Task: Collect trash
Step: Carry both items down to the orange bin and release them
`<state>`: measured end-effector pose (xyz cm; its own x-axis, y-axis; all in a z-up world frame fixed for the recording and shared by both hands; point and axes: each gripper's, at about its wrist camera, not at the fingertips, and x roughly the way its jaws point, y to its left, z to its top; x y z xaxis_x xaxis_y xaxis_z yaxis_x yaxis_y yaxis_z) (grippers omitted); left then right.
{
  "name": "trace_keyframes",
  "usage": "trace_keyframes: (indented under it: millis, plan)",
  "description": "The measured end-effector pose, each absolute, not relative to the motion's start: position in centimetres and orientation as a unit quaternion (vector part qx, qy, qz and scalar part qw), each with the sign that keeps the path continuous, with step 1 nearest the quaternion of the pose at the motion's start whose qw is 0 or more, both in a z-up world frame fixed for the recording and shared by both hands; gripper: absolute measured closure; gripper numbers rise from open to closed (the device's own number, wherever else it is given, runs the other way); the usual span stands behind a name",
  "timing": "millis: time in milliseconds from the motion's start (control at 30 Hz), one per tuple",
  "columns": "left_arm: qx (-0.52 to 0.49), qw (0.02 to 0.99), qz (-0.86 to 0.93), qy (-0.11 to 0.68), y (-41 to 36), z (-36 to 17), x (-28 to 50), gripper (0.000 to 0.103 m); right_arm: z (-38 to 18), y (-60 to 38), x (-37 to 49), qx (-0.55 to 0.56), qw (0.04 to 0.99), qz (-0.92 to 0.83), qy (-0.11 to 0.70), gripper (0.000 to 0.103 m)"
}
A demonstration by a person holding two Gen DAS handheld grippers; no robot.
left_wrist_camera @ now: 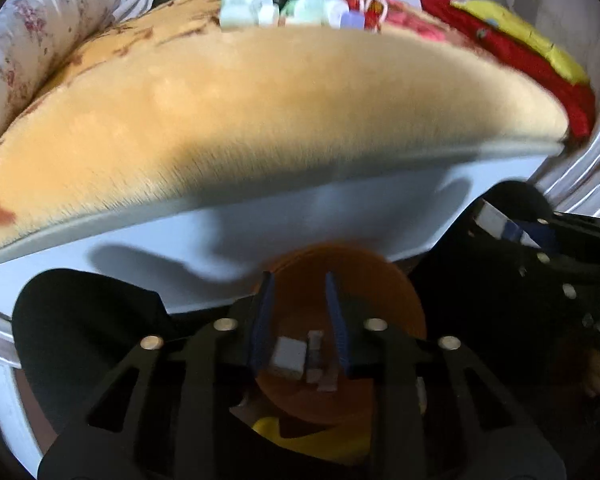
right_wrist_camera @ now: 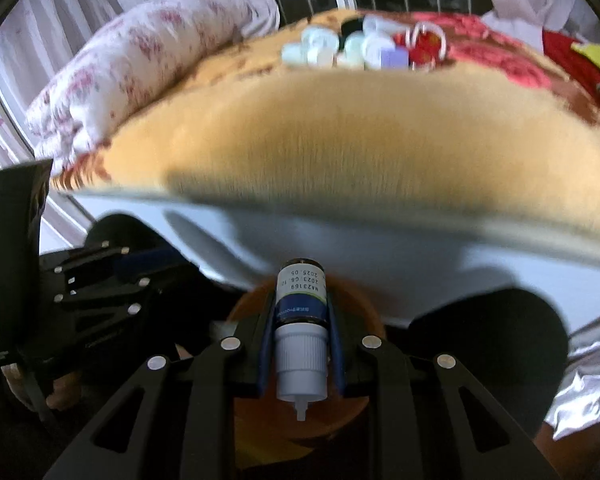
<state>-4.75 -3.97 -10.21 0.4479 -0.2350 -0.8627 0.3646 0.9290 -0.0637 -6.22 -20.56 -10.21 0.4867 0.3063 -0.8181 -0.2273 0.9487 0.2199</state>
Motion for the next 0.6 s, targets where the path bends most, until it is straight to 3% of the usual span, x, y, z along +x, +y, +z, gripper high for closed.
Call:
trace_keyframes:
  millis: [167,200,267,367,400,433,600]
  plan:
    - [0.068,0.829,-0.18,0.525,-4.1,-12.3,-3.8,0.09,-11.5,-20.5,-6.1,0.048,0.851,0.152,0.5,0.08]
    - [0.072,0.831,-0.178,0.521,-4.1,-12.2,-3.8,0.087,-11.6,-20.5,-5.9,0.045,0.852,0.15,0.5,0.08]
    - [0.078,0.835,-0.174,0.517,-4.0,-12.2,-3.9,0.071,-11.8,-20.5,-5.5,0.042,0.849,0.151,0.505,0.08]
    - [0.079,0.838,-0.171,0.511,-3.8,-12.1,-3.9,0.059,-12.3,-20.3,-5.3,0.033,0.845,0.152,0.511,0.078]
    - [0.079,0.839,-0.172,0.51,-3.8,-12.0,-4.0,0.057,-12.4,-20.2,-5.2,0.03,0.845,0.151,0.512,0.074]
    - [0.079,0.841,-0.171,0.507,-3.7,-12.0,-4.0,0.05,-12.5,-20.2,-5.2,0.029,0.845,0.15,0.512,0.063]
    - [0.076,0.84,-0.171,0.51,-3.7,-12.0,-3.6,0.047,-12.7,-20.3,-5.2,0.034,0.846,0.145,0.511,0.061]
